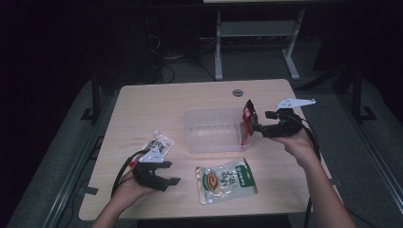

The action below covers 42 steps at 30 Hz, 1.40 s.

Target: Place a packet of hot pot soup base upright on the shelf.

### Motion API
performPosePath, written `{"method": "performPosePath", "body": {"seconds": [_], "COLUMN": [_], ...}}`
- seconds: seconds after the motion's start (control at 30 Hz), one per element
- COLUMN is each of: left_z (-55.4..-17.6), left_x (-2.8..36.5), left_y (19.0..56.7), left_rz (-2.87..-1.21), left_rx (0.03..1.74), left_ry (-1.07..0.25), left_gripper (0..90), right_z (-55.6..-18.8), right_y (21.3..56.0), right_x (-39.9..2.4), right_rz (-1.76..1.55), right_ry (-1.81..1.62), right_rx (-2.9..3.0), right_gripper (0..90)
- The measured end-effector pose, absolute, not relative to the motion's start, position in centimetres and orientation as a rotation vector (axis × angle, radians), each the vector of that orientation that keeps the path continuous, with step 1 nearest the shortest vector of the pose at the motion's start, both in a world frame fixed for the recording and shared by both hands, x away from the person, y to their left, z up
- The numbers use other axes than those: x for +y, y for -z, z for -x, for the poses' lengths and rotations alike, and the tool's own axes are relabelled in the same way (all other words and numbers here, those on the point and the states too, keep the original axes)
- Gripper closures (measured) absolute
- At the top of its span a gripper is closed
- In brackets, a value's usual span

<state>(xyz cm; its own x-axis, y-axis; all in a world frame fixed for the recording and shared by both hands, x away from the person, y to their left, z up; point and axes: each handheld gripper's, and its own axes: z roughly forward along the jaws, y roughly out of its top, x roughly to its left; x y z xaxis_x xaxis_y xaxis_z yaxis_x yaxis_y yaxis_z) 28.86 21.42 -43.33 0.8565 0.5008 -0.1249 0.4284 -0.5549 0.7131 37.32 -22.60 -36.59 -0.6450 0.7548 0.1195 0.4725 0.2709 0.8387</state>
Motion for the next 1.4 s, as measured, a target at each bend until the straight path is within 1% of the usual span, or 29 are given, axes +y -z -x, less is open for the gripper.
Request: {"method": "performPosePath", "body": {"seconds": [0.2,0.6,0.87,1.03,1.4], "left_z": [-29.0,-29.2,-29.4,-29.5,-30.8], "left_x": [21.9,23.0,23.7,24.0,25.7], "left_y": [43.3,43.1,42.9,42.8,42.4], "left_rz": [-2.236,-2.220,-2.214,-2.219,-2.171], "left_rx": [0.675,0.724,0.767,0.773,0.837], "left_ry": [-0.128,-0.160,-0.190,-0.206,-0.245], "left_gripper": [27.1,27.1,27.1,27.1,27.4], "right_z": [-35.6,-32.0,-30.0,-29.6,-30.4], "right_y": [37.0,38.7,40.4,41.1,41.1], "right_x": [-23.6,-26.1,-27.7,-28.0,-27.3], "right_rz": [-1.127,-1.165,-1.190,-1.189,-1.192], "right_ry": [-1.320,-1.323,-1.235,-1.220,-1.246], "right_rx": [2.239,2.212,2.229,2.247,2.227], "right_gripper": [15.7,15.8,15.9,15.9,15.9]}}
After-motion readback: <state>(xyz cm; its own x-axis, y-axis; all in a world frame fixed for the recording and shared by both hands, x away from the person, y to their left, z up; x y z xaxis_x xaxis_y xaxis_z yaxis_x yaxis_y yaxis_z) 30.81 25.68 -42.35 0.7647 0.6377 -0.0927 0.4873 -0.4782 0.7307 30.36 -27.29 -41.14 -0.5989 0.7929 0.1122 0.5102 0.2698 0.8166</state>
